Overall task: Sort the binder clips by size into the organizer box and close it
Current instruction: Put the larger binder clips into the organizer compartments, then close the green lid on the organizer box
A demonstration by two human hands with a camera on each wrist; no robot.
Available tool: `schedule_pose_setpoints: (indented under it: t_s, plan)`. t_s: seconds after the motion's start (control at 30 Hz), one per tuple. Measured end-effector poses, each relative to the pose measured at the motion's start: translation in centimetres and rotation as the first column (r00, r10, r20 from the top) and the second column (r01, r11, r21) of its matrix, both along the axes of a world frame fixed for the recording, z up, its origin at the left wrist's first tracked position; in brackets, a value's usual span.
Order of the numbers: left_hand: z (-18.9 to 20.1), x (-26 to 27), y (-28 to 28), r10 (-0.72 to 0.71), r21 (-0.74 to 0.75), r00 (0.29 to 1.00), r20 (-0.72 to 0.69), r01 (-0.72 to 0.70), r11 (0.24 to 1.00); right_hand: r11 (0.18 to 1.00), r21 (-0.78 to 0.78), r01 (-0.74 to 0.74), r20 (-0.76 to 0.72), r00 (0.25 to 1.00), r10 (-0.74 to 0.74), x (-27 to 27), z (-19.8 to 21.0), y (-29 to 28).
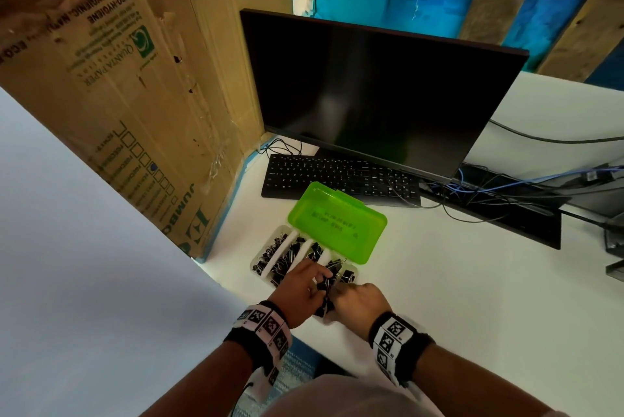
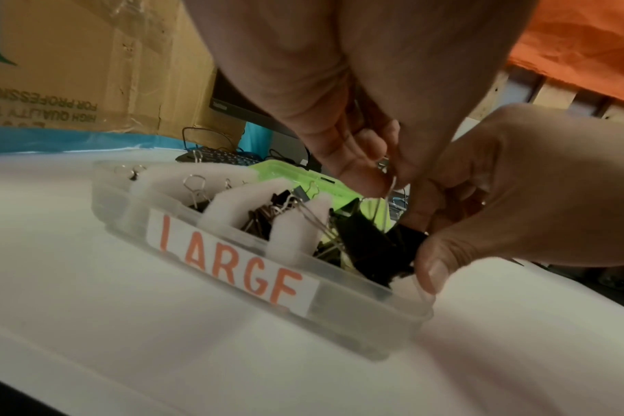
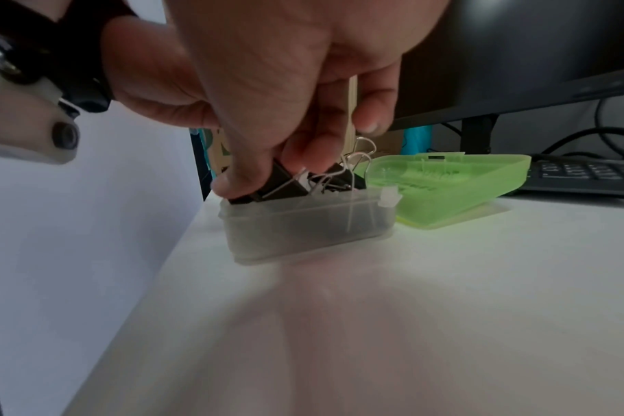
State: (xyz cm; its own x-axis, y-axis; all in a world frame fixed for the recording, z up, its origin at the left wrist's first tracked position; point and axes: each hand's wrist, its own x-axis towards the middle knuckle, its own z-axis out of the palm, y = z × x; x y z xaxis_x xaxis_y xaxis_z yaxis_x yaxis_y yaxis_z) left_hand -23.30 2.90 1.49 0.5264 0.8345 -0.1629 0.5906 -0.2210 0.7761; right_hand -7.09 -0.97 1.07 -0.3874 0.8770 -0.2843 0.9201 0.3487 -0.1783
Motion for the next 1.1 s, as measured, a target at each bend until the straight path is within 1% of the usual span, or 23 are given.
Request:
schedule_pose_setpoints:
  t_s: [0.07, 0.17, 0.2, 0.27, 0.3, 0.37, 0.47, 0.5, 0.57, 0.63, 0.67, 0.73, 0.8, 0.83, 0.87, 0.93, 0.97, 1.0, 1.03, 1.07, 1.1]
  plan:
    - [-0.3, 0.4, 0.0, 0.005, -0.024, 1.0, -0.024, -0.005, 1.0, 0.997, 0.059, -0.051, 0.001, 0.999, 0.051, -0.1, -0.1, -0.2]
    - [-0.5, 0.5, 0.0, -0.007, -0.009, 0.999, -0.034, 0.007, 1.0, 0.979, 0.107, -0.174, 0.08, 0.983, 0.166, 0.0, -0.2, -0.5]
    - [-0.6, 0.5, 0.0, -0.023, 0.003, 0.999, -0.03, 0.023, 1.0, 0.972, 0.138, -0.193, 0.075, 0.98, 0.184, 0.2, -0.5, -0.5]
    - [-0.8, 0.5, -0.2, -0.073, 0.027, 0.997, -0.028, 0.074, 0.997, 0.96, 0.203, -0.193, -0.004, 0.98, 0.198, 0.9, -1.3, -0.5]
    - [-0.9, 0.5, -0.4, -0.097, 0.033, 0.995, -0.031, 0.098, 0.995, 0.963, 0.201, -0.178, -0.044, 0.981, 0.191, 1.3, -1.5, -0.4]
    - [-1.2, 0.7, -0.7, -0.132, 0.035, 0.991, -0.036, 0.134, 0.99, 0.975, 0.157, -0.155, -0.119, 0.977, 0.174, 2.0, -1.9, -0.6]
    - [-1.8, 0.6, -0.9, -0.14, 0.071, 0.99, -0.035, 0.142, 0.987, 0.98, 0.044, -0.195, -0.217, 0.955, 0.2, 3.0, -2.7, -0.8]
    - [-1.8, 0.4, -0.9, -0.124, 0.084, 0.992, -0.021, 0.125, 0.989, 0.978, 0.061, -0.198, -0.23, 0.951, 0.206, 3.2, -2.7, -0.9]
    - [-1.4, 0.1, -0.5, -0.054, 0.122, 0.998, 0.02, 0.051, 0.991, 0.975, 0.141, -0.173, -0.262, 0.943, 0.205, 3.6, -2.6, -0.8]
    - [-1.1, -0.5, 0.1, 0.041, 0.196, 0.999, 0.028, -0.046, 0.98, 0.974, 0.209, -0.092, -0.306, 0.939, 0.155, 4.1, -2.4, -0.5]
    - [-1.0, -0.9, 0.4, 0.089, 0.221, 0.996, 0.015, -0.09, 0.971, 0.967, 0.249, -0.059, -0.313, 0.94, 0.138, 4.2, -2.3, -0.3]
    - [-1.0, -1.7, 0.8, 0.146, 0.202, 0.989, -0.039, -0.135, 0.97, 0.947, 0.322, -0.015, -0.293, 0.949, 0.115, 4.5, -2.0, 0.3]
    - [-1.2, -2.0, 0.9, 0.095, 0.168, 0.988, -0.125, -0.074, 0.983, 0.928, 0.372, 0.023, -0.29, 0.953, 0.092, 4.6, -1.6, 1.1]
    - [-1.2, -1.9, 0.8, 0.049, 0.156, 0.987, -0.15, -0.025, 0.987, 0.923, 0.377, 0.073, -0.311, 0.949, 0.052, 4.7, -1.3, 1.6]
    - [-1.2, -1.8, 0.8, 0.008, 0.146, 0.987, -0.163, 0.016, 0.989, 0.919, 0.365, 0.151, -0.34, 0.94, -0.019, 4.9, -1.2, 2.3]
    - [-1.0, -1.2, 0.7, -0.036, 0.129, 0.983, -0.178, 0.06, 0.99, 0.904, 0.252, 0.345, -0.373, 0.897, -0.238, 5.6, -1.4, 3.6]
    - [-1.0, -1.0, 0.7, -0.037, 0.117, 0.984, -0.174, 0.058, 0.991, 0.879, 0.168, 0.445, -0.37, 0.855, -0.362, 6.0, -1.6, 4.3]
    - [-0.9, -0.9, 0.7, -0.026, 0.102, 0.987, -0.158, 0.042, 0.994, 0.831, 0.08, 0.55, -0.375, 0.79, -0.486, 6.4, -1.7, 4.9]
    - [-0.9, -0.9, 0.7, -0.001, 0.092, 0.991, -0.13, 0.014, 0.996, 0.762, -0.021, 0.647, -0.402, 0.693, -0.599, 6.7, -1.8, 5.4]
    - [-0.8, -0.9, 0.7, 0.03, 0.098, 0.994, -0.101, -0.02, 0.995, 0.681, -0.144, 0.718, -0.437, 0.572, -0.695, 6.9, -1.7, 5.9]
    - [-0.9, -1.2, 0.7, 0.067, 0.125, 0.995, -0.079, -0.056, 0.991, 0.604, -0.275, 0.748, -0.452, 0.454, -0.768, 7.2, -1.9, 6.4]
